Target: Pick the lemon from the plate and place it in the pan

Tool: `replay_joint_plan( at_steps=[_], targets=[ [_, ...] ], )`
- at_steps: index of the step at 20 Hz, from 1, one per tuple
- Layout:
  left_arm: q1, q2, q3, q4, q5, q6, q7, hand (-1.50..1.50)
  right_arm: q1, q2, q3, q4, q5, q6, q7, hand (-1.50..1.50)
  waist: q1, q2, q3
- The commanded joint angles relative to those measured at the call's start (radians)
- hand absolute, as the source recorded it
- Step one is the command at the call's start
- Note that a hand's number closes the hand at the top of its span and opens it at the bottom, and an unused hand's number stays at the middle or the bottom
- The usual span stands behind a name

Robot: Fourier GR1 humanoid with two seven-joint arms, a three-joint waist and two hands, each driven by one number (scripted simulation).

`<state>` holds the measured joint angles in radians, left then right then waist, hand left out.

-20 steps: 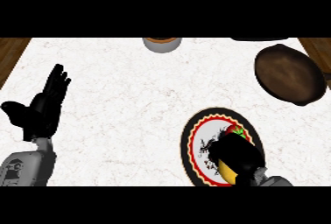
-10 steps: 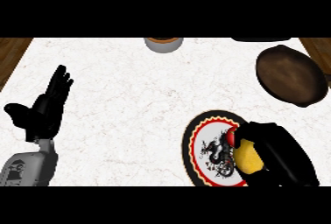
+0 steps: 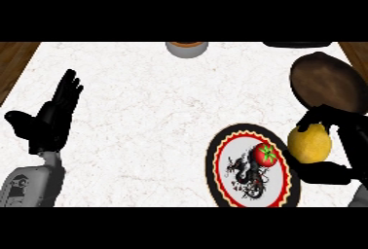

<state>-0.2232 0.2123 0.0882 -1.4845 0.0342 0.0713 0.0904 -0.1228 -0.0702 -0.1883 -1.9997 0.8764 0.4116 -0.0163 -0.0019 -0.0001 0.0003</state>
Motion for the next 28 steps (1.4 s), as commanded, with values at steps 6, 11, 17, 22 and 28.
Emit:
replay_joint_plan(
  at_steps=[6,11,17,22,28],
  targets=[
    [-0.016,-0.007,-0.010,0.007,-0.009,-0.008,0.004,0.00,-0.300,-0.237,-0.336,0.485,-0.181,-0.057,-0.100,1.50,0.016,0.007,0.001],
    [-0.038,-0.013,-0.016,-0.027,-0.014,0.005,0.051,0.00,-0.429,-0.340,-0.346,0.839,-0.100,-0.247,-0.254,1.50,0.030,0.010,0.002],
    [-0.026,-0.029,-0.037,-0.018,-0.017,-0.014,0.008,0.00,-0.511,-0.408,-0.347,1.167,0.035,-0.525,-0.370,1.50,0.066,0.024,0.004],
    [-0.085,-0.051,-0.052,0.007,-0.041,0.017,0.016,0.00,-0.581,-0.501,-0.413,1.400,0.005,-0.572,-0.461,1.50,0.076,0.038,0.007],
    [-0.096,-0.035,-0.039,0.017,-0.016,-0.020,-0.004,0.00,-0.644,-0.505,-0.470,1.574,-0.055,-0.551,-0.510,1.50,0.096,0.044,0.010]
  ],
)
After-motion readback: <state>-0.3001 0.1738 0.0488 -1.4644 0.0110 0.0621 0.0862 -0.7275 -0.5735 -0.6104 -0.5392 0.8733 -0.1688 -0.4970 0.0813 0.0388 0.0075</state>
